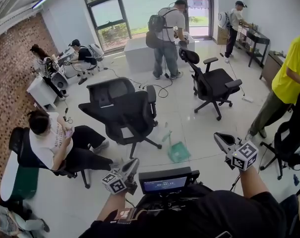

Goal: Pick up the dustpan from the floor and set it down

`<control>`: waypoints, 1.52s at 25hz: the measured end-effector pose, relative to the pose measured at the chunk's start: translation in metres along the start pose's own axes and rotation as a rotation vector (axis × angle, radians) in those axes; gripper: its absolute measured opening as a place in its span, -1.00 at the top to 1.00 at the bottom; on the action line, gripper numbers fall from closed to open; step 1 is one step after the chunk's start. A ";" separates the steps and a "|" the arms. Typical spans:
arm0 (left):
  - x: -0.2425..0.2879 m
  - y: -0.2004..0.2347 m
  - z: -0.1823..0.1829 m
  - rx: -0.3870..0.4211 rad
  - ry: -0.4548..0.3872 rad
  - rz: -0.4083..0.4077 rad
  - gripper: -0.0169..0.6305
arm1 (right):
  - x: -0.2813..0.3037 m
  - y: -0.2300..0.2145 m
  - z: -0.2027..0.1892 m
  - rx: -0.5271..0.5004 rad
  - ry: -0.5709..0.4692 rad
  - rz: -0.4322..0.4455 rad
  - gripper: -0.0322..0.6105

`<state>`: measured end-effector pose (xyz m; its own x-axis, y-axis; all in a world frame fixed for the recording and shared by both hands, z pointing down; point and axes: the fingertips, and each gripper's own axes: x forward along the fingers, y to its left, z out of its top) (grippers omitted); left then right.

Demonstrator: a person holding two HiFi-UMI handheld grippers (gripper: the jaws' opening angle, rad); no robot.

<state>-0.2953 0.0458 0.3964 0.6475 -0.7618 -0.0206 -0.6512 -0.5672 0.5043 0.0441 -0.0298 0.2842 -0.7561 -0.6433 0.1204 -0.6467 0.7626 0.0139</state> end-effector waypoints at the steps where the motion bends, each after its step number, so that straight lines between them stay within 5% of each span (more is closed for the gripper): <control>1: -0.014 -0.011 0.003 -0.005 0.002 -0.003 0.94 | -0.017 0.016 0.008 -0.002 0.006 -0.014 0.87; 5: -0.043 -0.047 -0.019 -0.024 -0.036 -0.066 0.94 | -0.083 0.057 0.018 -0.024 -0.001 -0.082 0.87; 10: -0.044 -0.142 -0.080 -0.015 -0.013 -0.098 0.94 | -0.200 0.087 -0.002 -0.045 -0.036 -0.090 0.87; 15: -0.014 -0.248 -0.144 0.029 -0.014 -0.091 0.94 | -0.311 0.112 -0.049 -0.087 -0.036 0.014 0.87; 20: 0.010 -0.380 -0.235 -0.106 -0.067 -0.154 0.94 | -0.430 0.123 -0.115 -0.079 0.077 0.086 0.87; 23: -0.008 -0.438 -0.266 -0.092 -0.050 -0.153 0.94 | -0.477 0.133 -0.129 -0.049 0.073 0.109 0.87; 33: -0.223 -0.483 -0.268 0.020 -0.116 -0.079 0.94 | -0.519 0.292 -0.089 -0.113 -0.016 0.113 0.87; 38: -0.378 -0.480 -0.284 0.029 -0.078 -0.047 0.94 | -0.522 0.414 -0.078 0.026 -0.041 0.073 0.87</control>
<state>-0.1156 0.6946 0.4072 0.6458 -0.7553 -0.1114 -0.6325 -0.6110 0.4760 0.1789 0.6272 0.3048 -0.8045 -0.5886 0.0798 -0.5916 0.8060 -0.0197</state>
